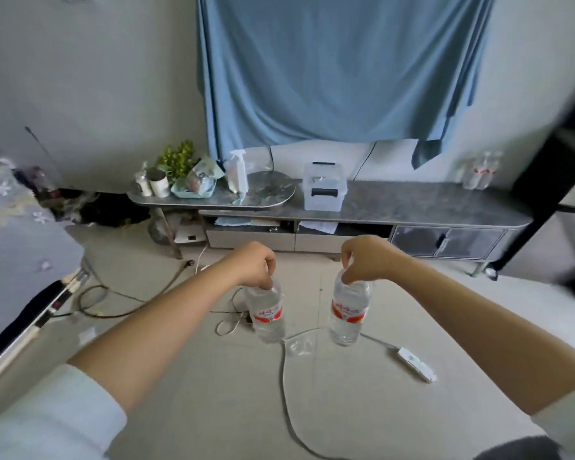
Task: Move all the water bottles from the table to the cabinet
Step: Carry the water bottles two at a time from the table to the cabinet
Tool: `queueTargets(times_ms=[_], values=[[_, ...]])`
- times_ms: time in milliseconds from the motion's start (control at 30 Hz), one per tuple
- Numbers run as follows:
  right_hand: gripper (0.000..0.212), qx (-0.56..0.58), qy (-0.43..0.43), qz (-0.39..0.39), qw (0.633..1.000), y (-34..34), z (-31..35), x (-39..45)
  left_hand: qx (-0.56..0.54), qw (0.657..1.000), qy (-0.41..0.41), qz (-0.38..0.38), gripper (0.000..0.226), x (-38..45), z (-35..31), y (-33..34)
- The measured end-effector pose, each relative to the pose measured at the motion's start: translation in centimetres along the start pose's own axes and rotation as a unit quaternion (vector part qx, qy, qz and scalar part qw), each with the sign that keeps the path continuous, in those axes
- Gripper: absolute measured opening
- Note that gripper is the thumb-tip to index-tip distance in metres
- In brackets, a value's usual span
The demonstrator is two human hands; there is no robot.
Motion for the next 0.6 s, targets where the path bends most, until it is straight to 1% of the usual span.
queueTargets(times_ms=[100,167,200,267,300,467,533,600], values=[[0.032,0.010,0.038,-0.003,0.999,-0.5,-6.1,1.7,-0.019,0.999,0.023,0.011,0.012,4.9,-4.0,1.1],[0.035,0.020,0.068,0.006,0.997,-0.1,-9.6,2.9,-0.034,0.998,0.038,0.021,0.005,8.0,-6.3,1.9],[0.035,0.024,0.082,0.008,0.996,0.0,-11.2,3.5,-0.038,0.998,0.047,0.024,0.008,9.6,-7.5,2.1],[0.035,0.035,0.108,0.002,0.994,0.2,-14.6,4.9,-0.036,0.997,0.062,0.027,0.020,12.7,-9.7,2.4],[0.034,0.040,0.121,0.000,0.992,0.2,-16.2,5.7,-0.035,0.997,0.070,0.025,0.020,14.4,-10.7,2.4],[0.031,0.047,0.159,0.000,0.986,-0.3,-23.5,9.7,-0.041,0.994,0.096,0.010,0.008,22.8,-14.8,1.5],[0.032,0.029,0.164,0.023,0.986,-0.9,-26.0,11.7,-0.033,0.993,0.114,0.023,0.010,26.6,-16.6,1.0],[0.037,0.008,0.164,0.081,0.983,-1.3,-28.4,14.4,-0.020,0.990,0.136,0.035,0.010,31.0,-18.5,0.6]])
Point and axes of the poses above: each hand's wrist, its own x-axis towards the middle knuckle, its own y-axis out of the palm, z = x × y, the point moved 6 cm from there along x, towards the middle knuckle, and after that the axes turned 15 degrees about -x, right-handed, at the moved point
